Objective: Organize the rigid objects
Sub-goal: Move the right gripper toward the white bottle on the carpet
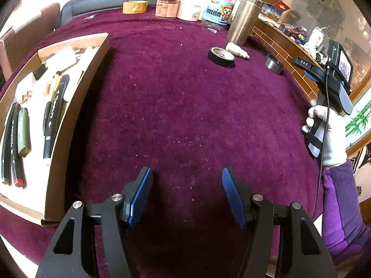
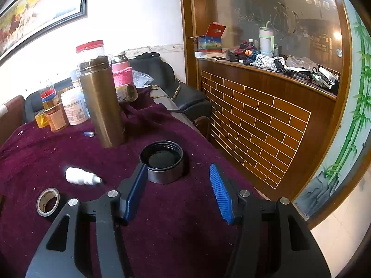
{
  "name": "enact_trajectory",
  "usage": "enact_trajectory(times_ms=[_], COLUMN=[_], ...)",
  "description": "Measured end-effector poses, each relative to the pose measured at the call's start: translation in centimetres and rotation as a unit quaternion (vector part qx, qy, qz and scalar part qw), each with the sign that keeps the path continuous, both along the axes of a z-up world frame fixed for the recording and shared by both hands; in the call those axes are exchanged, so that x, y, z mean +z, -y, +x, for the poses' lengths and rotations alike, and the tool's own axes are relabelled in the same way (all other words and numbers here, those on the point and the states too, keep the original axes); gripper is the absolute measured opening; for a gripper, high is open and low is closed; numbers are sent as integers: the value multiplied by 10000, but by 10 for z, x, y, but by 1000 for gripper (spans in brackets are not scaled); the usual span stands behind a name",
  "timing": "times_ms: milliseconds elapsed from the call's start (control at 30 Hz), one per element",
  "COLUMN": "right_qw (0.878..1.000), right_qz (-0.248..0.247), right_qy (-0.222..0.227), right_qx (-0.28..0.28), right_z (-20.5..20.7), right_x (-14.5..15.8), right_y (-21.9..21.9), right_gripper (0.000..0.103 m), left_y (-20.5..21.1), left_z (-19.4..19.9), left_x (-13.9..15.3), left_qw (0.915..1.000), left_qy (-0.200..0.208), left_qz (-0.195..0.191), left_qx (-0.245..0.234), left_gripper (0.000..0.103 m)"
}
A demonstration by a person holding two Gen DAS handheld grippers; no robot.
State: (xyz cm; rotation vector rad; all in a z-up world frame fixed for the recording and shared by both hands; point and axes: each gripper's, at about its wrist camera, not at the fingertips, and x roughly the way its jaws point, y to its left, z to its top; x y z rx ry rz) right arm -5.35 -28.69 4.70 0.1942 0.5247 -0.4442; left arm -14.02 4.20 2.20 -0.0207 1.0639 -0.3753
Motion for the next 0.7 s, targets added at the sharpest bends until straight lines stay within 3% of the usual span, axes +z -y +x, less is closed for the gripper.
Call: enact_trajectory(times_ms=[300, 700], right_qw=[10000, 9999], right_qz=[-81, 76], right_qy=[-8, 119], right_qx=[13, 62], right_z=[0, -3], right_x=[-1, 1], right_y=[-2, 0], right_gripper=[55, 57], left_y=[1, 3], left_z=[-2, -4], left_x=[-2, -3], left_qw=[10000, 9999], left_qy=[29, 70], left_qz=[24, -38], left_qx=[-7, -79], left_gripper=[56, 66])
